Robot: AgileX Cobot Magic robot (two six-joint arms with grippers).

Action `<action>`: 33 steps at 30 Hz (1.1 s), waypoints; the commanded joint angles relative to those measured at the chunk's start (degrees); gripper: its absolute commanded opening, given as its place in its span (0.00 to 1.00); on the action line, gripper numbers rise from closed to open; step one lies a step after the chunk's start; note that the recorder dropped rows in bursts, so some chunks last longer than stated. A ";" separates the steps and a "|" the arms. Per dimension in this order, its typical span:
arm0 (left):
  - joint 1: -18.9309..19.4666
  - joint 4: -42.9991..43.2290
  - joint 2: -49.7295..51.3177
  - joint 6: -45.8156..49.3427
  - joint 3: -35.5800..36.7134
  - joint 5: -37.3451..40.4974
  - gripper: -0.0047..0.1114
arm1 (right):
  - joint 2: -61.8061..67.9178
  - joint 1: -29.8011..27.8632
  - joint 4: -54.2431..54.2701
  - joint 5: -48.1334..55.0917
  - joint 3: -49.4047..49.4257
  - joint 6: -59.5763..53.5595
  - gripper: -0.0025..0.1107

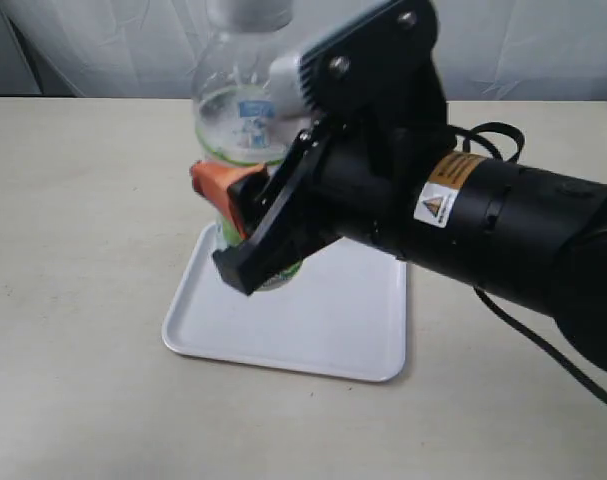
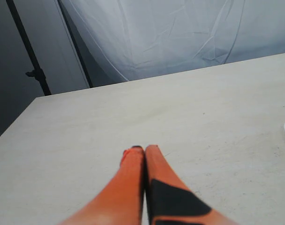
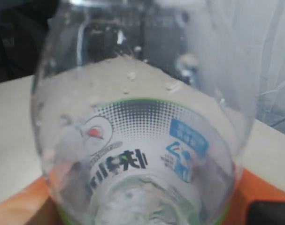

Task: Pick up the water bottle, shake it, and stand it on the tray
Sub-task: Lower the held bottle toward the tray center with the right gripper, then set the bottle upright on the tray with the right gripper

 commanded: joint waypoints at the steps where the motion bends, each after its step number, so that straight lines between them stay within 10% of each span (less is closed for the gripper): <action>1: -0.03 -0.18 -0.26 -0.22 0.21 0.12 0.04 | -0.86 -3.56 7.77 1.76 0.19 -11.38 0.01; 7: -0.03 -0.18 -0.26 -0.12 0.21 0.12 0.04 | -2.25 -13.20 35.84 -0.31 2.84 -25.34 0.01; 18: -0.03 -0.18 -0.26 -0.21 0.21 0.12 0.04 | -2.50 0.22 15.51 1.42 1.12 -18.55 0.01; 33: -0.03 -0.18 -0.26 -0.21 0.21 0.12 0.04 | -2.50 -9.93 23.69 0.13 1.33 -21.05 0.01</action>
